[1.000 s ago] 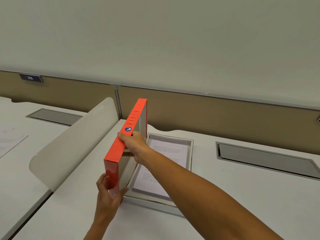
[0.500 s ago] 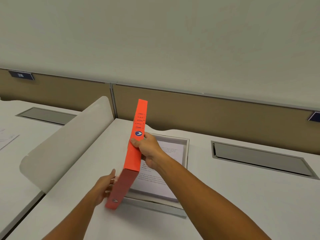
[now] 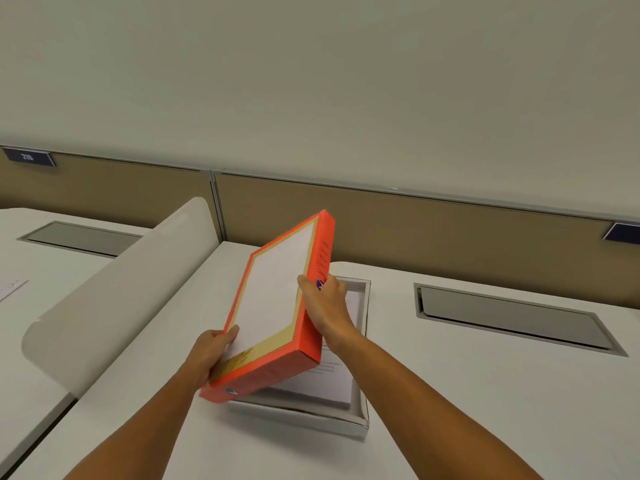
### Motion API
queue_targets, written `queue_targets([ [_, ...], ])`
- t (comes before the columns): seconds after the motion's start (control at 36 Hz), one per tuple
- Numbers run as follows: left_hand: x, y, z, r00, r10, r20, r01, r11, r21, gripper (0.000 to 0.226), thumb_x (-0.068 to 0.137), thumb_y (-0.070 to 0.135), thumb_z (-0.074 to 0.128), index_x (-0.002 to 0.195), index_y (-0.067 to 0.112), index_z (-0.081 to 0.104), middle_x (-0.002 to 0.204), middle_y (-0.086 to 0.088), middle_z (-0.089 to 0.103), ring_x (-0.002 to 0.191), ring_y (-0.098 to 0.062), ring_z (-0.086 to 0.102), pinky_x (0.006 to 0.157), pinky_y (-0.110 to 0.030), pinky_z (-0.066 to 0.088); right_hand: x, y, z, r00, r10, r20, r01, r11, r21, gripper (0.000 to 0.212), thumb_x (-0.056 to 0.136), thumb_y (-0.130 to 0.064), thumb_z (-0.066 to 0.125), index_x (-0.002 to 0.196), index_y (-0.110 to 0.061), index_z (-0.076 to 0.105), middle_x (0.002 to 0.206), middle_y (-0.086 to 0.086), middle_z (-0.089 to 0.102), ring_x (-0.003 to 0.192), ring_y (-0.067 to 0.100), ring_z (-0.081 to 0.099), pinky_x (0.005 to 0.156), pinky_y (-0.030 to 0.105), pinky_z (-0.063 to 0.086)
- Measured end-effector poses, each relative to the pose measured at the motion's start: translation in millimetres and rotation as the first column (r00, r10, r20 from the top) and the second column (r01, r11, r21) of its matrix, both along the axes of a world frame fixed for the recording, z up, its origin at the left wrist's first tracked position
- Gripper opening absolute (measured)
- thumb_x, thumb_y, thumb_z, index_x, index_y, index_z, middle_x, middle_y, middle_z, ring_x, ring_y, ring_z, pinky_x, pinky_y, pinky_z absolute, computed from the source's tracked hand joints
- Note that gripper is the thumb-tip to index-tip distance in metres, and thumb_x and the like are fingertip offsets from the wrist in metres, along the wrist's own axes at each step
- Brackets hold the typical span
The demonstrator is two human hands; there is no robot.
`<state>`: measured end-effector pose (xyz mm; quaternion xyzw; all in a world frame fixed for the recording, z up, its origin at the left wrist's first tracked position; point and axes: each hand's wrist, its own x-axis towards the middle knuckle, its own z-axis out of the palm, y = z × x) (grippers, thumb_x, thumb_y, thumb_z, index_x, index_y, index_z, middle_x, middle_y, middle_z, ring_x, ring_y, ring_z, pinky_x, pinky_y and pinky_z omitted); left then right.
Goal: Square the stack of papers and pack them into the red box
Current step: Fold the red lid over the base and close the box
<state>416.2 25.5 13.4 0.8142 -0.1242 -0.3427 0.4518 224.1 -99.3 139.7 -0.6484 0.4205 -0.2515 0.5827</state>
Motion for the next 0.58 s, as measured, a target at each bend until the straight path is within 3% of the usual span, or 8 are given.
queue_targets([
  [0.06, 1.4, -2.2, 1.9, 0.999, -0.001, 0.035, 0.001, 1.000, 0.016, 0.061, 0.094, 0.051, 0.057, 0.134, 0.006, 0.053, 0.132, -0.014, 0.060, 0.115, -0.038, 0.057, 0.099, -0.052, 0.048, -3.8, -2.4, -7.5, 0.998, 0.000, -0.070, -0.003, 0.999, -0.039, 0.065, 0.095, -0.054, 0.052, 0.148, -0.022, 0.031, 0.140, -0.001, 0.038, 0.122, 0.025, 0.055, 0.096, 0.045, 0.053],
  [0.19, 2.6, -10.1, 5.0, 0.995, -0.026, 0.097, 0.023, 0.999, 0.033, 0.056, 0.093, 0.044, 0.062, 0.131, 0.003, 0.054, 0.126, -0.013, 0.061, 0.103, -0.030, 0.056, 0.091, -0.045, 0.048, -19.8, -0.9, -28.9, 0.992, -0.010, -0.126, 0.001, 0.997, -0.074, 0.059, 0.104, -0.035, 0.042, 0.157, -0.021, 0.019, 0.150, 0.005, 0.044, 0.129, 0.029, 0.054, 0.106, 0.051, 0.049],
  [0.42, -8.2, -22.4, 2.2, 0.974, -0.115, 0.194, 0.084, 0.983, 0.161, 0.049, 0.091, 0.045, 0.065, 0.121, 0.007, 0.055, 0.109, -0.009, 0.062, 0.095, -0.029, 0.060, 0.076, -0.038, 0.049, -47.1, -9.1, -66.9, 0.983, -0.041, -0.181, 0.053, 0.997, 0.064, 0.058, 0.107, -0.029, 0.035, 0.160, -0.023, 0.014, 0.156, 0.004, 0.039, 0.135, 0.029, 0.048, 0.110, 0.050, 0.046],
  [0.47, -12.3, -25.2, 0.0, 0.972, -0.130, 0.197, 0.094, 0.979, 0.182, 0.049, 0.091, 0.044, 0.065, 0.121, 0.007, 0.053, 0.108, -0.009, 0.061, 0.094, -0.028, 0.060, 0.075, -0.037, 0.049, -54.0, -12.8, -76.5, 0.976, -0.045, -0.212, 0.068, 0.992, 0.102, 0.059, 0.106, -0.030, 0.035, 0.160, -0.024, 0.013, 0.155, 0.004, 0.039, 0.131, 0.028, 0.051, 0.105, 0.047, 0.050],
  [0.56, -19.1, -28.9, -3.5, 0.967, -0.150, 0.205, 0.107, 0.972, 0.208, 0.051, 0.091, 0.043, 0.066, 0.123, 0.008, 0.048, 0.112, -0.009, 0.059, 0.095, -0.027, 0.059, 0.077, -0.037, 0.051, -62.2, -14.0, -88.1, 0.972, -0.059, -0.225, 0.087, 0.989, 0.116, 0.062, 0.106, -0.031, 0.038, 0.160, -0.032, 0.008, 0.150, 0.005, 0.043, 0.109, 0.022, 0.060, 0.078, 0.033, 0.056],
  [0.58, -21.0, -30.0, -4.3, 0.966, -0.155, 0.207, 0.112, 0.972, 0.206, 0.052, 0.090, 0.042, 0.066, 0.125, 0.008, 0.047, 0.112, -0.009, 0.058, 0.095, -0.027, 0.058, 0.078, -0.037, 0.051, -64.1, -13.6, -90.9, 0.971, -0.067, -0.230, 0.093, 0.990, 0.107, 0.062, 0.106, -0.029, 0.039, 0.160, -0.033, 0.008, 0.149, 0.006, 0.044, 0.109, 0.022, 0.060, 0.078, 0.034, 0.057],
])
